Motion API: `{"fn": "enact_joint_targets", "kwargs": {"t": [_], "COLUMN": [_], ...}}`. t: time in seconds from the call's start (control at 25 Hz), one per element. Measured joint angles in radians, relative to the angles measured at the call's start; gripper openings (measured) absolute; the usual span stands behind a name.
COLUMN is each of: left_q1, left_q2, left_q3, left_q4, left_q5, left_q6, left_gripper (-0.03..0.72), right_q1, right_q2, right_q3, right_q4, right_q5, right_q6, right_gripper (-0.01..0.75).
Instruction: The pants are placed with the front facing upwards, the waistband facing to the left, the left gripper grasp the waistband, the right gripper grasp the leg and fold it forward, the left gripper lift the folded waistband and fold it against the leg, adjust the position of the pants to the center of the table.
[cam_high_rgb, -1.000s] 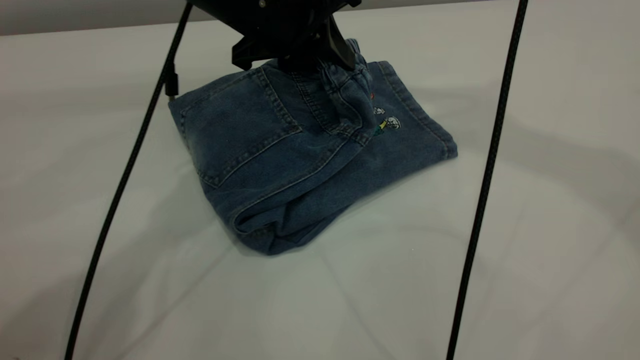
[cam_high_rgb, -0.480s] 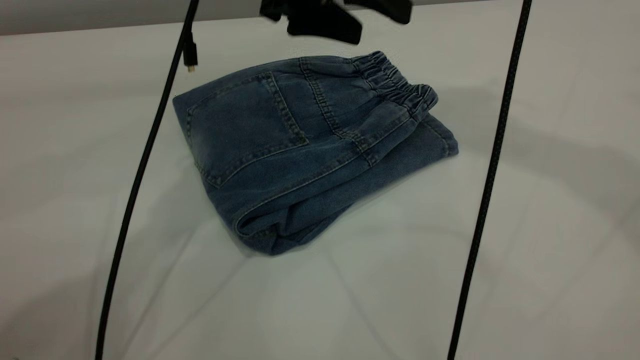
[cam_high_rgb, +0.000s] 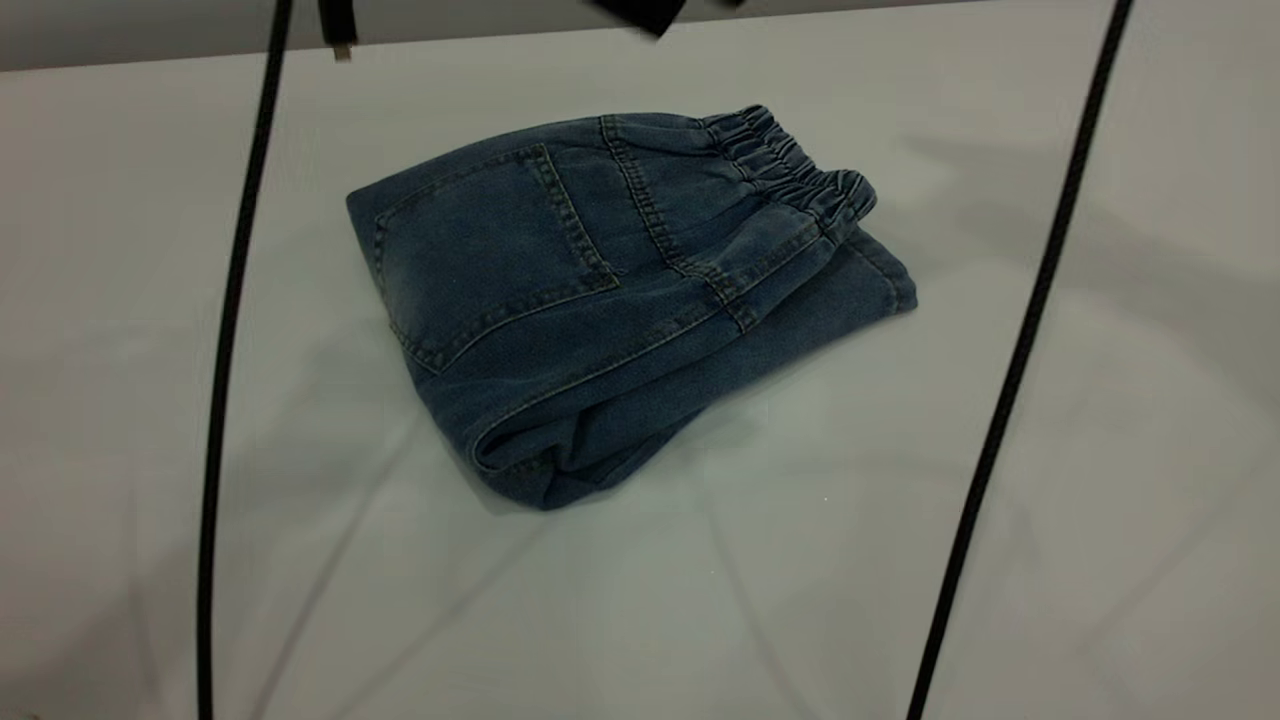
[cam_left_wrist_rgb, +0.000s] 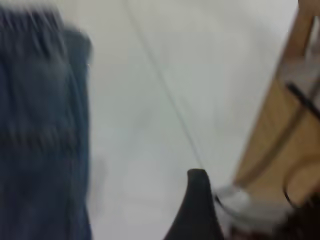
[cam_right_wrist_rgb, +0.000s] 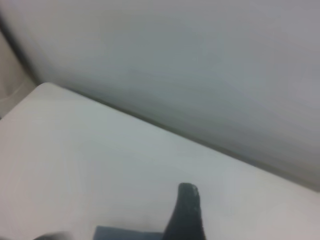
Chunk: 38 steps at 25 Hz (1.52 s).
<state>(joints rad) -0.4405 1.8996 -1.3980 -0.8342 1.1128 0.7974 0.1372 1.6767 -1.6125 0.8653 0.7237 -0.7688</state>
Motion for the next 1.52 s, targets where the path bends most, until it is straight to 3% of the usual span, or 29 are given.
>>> {"fn": "enact_joint_targets", "kwargs": {"t": [0.16,0.52,0.8,0.96,1.16,1.52], "left_q1": [0.0,-0.001,-0.001,-0.001,-0.001,-0.001], "left_q2": [-0.057,-0.337,-0.59,-0.689,-0.717,-0.715], "left_q3": [0.0,0.0,0.0,0.0,0.0,0.0], "left_q4": [0.065,0.145,0.218,0.237,0.283,0.313], "left_q5": [0.104,0.114,0.065,-0.016,-0.013,-0.013], "left_q6": [-0.108,-0.122,-0.127,-0.138,-0.138,-0.152], "left_gripper": [0.483,0.446,0.446,0.446,0.446,0.446], "right_q1": [0.002,0.026,0.188,0.314,0.457,0.578], "right_q2": [0.013,0.155,0.252,0.307,0.399,0.508], "right_q3": [0.0,0.0,0.002,0.002,0.002,0.0], "right_q4": [-0.001,-0.002,-0.099,-0.209,-0.353,-0.603], "right_q5": [-0.004,0.082,0.131,0.082,0.042,-0.015], "right_q6": [-0.006,0.026,-0.016,0.052,0.158,0.31], "right_gripper": [0.547,0.547,0.529,0.524,0.521,0.521]}}
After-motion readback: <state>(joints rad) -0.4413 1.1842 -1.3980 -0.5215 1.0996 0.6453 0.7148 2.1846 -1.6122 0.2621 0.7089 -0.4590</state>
